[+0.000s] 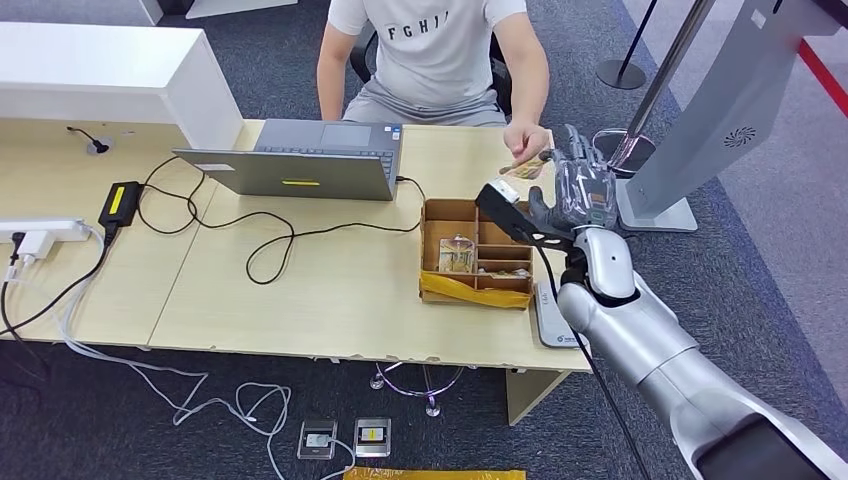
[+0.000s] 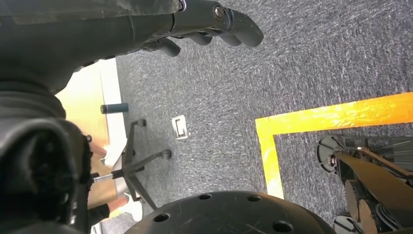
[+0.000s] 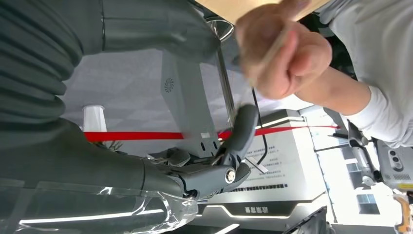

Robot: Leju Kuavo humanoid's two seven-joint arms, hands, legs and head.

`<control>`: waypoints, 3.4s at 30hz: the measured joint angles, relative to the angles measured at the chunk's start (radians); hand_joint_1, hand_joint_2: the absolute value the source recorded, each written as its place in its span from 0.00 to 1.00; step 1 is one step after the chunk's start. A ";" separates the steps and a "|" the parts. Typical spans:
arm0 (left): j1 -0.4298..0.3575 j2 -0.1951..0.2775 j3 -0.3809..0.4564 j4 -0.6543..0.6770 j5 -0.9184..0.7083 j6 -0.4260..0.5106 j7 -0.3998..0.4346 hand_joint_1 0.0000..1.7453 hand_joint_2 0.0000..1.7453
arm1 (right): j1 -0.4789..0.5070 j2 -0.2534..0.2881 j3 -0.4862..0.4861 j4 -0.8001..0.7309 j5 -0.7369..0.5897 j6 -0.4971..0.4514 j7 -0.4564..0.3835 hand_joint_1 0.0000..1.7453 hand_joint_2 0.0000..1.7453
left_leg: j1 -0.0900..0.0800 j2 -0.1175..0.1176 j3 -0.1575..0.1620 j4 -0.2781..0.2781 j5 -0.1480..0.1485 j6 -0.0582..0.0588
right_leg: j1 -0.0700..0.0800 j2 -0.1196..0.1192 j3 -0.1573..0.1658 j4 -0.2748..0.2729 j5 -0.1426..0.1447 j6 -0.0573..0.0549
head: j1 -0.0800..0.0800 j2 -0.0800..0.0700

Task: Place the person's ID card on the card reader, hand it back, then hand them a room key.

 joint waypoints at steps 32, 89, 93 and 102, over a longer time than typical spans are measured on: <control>0.005 0.000 0.002 0.021 0.012 -0.029 -0.002 0.00 0.00 | 0.159 -0.301 -0.053 -0.296 -0.043 0.212 0.130 0.00 1.00 | 0.000 0.001 0.001 0.000 0.000 0.000 | 0.000 0.001 0.000 0.000 0.000 0.000 | 0.000 0.000; 0.004 0.007 0.033 0.022 0.045 0.024 -0.021 0.00 0.00 | 0.310 -0.154 0.163 -0.362 -0.002 0.043 0.075 0.00 1.00 | 0.000 0.001 0.000 0.000 0.000 0.000 | 0.000 0.000 0.000 0.000 0.000 0.000 | 0.000 0.000; 0.004 0.007 0.032 0.022 0.047 0.024 -0.019 0.00 0.00 | 0.300 -0.128 0.165 -0.319 0.033 0.042 0.075 0.00 1.00 | 0.000 0.001 0.000 0.000 0.000 0.000 | 0.000 0.000 0.000 0.000 0.000 0.000 | 0.000 0.000; 0.004 0.006 0.033 0.022 0.052 0.024 -0.012 0.00 0.00 | 0.293 -0.093 0.164 -0.258 0.052 0.041 0.076 0.00 1.00 | 0.000 0.001 0.000 0.000 0.000 0.000 | 0.000 0.000 0.000 0.000 0.000 0.000 | 0.000 0.000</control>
